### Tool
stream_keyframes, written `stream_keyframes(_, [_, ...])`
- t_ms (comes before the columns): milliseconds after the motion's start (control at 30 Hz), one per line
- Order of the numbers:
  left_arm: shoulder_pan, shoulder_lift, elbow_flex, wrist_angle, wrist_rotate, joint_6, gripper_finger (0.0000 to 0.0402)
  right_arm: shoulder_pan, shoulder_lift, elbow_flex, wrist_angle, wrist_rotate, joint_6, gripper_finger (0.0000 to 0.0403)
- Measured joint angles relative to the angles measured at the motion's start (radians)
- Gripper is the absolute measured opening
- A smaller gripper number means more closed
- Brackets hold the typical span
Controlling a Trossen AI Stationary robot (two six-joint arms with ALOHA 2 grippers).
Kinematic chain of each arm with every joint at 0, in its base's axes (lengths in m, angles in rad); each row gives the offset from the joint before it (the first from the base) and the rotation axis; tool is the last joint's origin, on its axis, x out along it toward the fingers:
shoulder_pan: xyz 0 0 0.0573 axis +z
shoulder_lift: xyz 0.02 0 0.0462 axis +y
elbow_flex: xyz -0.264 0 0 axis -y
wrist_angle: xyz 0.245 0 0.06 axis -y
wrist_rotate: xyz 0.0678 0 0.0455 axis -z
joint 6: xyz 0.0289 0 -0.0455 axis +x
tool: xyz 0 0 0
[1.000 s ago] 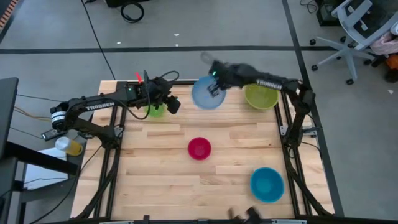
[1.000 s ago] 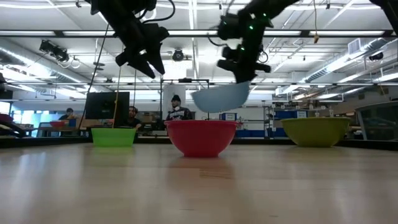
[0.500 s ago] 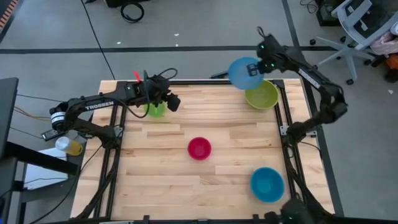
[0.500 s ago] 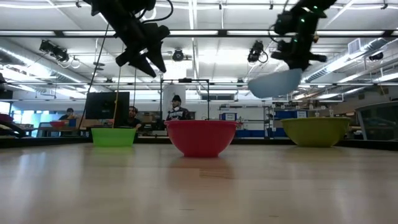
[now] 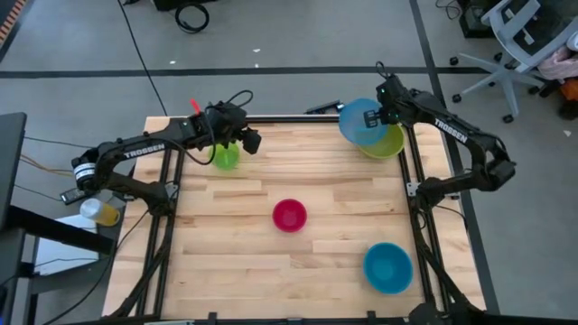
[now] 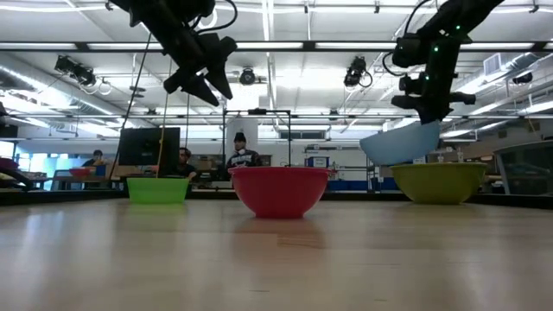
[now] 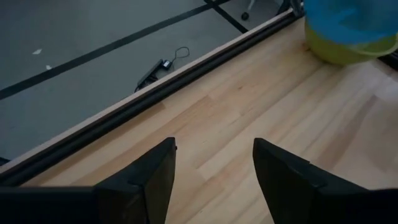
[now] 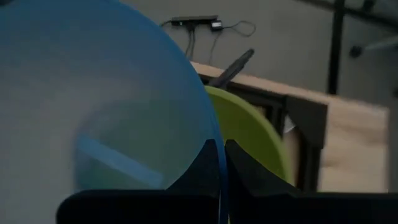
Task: Nest bowls inside each other
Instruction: Stack the large blue bowl on top of the large green bowl, then stack the small blue bowl on top of the large blue bowl
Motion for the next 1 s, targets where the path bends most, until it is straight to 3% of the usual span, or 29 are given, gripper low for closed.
stream_keyframes(167, [-0.002,0.000,0.000,-0.001,0.002,0.003,0.0215,0.023,0.024,0.000,-0.017,0.067,-0.072,0.0009])
stream_keyframes(367, [-0.003,0.000,0.000,-0.002,0.002,0.001,0.0215,0.068,0.080,0.000,-0.060,0.218,-0.034,0.0009])
stream_keyframes(600, [-0.008,0.000,0.000,-0.005,0.002,-0.002,0.0215,0.077,0.108,0.000,-0.115,0.242,-0.021,0.0015])
stream_keyframes(1000, [-0.008,0.000,0.000,-0.006,-0.001,-0.001,0.0215,0.074,0.100,0.086,-0.158,0.199,0.108,0.0179])
